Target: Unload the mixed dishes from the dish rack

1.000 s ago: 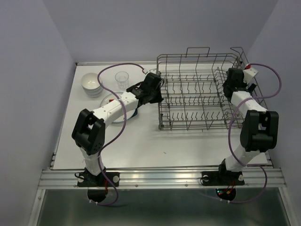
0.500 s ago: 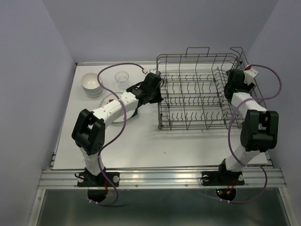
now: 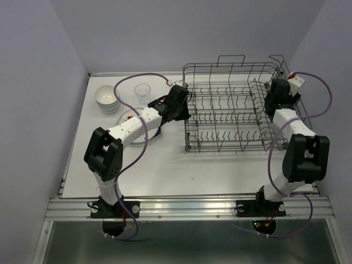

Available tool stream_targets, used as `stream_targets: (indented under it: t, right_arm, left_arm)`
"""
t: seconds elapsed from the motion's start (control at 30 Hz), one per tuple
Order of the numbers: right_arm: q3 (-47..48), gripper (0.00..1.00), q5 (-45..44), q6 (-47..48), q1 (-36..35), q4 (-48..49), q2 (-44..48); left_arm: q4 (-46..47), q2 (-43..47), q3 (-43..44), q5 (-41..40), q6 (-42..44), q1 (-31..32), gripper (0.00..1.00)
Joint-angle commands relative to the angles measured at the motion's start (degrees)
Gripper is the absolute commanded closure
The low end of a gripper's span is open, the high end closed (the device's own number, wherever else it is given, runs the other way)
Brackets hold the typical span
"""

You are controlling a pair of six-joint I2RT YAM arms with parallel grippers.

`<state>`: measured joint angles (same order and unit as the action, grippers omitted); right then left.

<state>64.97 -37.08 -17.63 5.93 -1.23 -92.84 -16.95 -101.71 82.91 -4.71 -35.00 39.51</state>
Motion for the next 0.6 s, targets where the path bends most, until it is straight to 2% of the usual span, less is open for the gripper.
stream_targets:
  t: [0.0, 0.3, 0.57]
  right_arm:
    - [1.56, 0.99, 2.71, 2.95, 0.22, 3.26, 4.77]
    - [0.86, 0.99, 9.39, 6.03, -0.31, 4.31, 7.76]
    - [2.97, 0.99, 23.34, 4.71, -0.83, 1.42, 11.71]
  left_arm:
    - [-4.05, -0.07, 1.28, -2.94, 5.30, -0.31, 1.00]
    - [-3.79, -0.42, 1.72, -3.46, 6.53, -0.39, 1.00]
    - [-5.11, -0.24, 3.57, -6.89, 7.84, -0.39, 1.00]
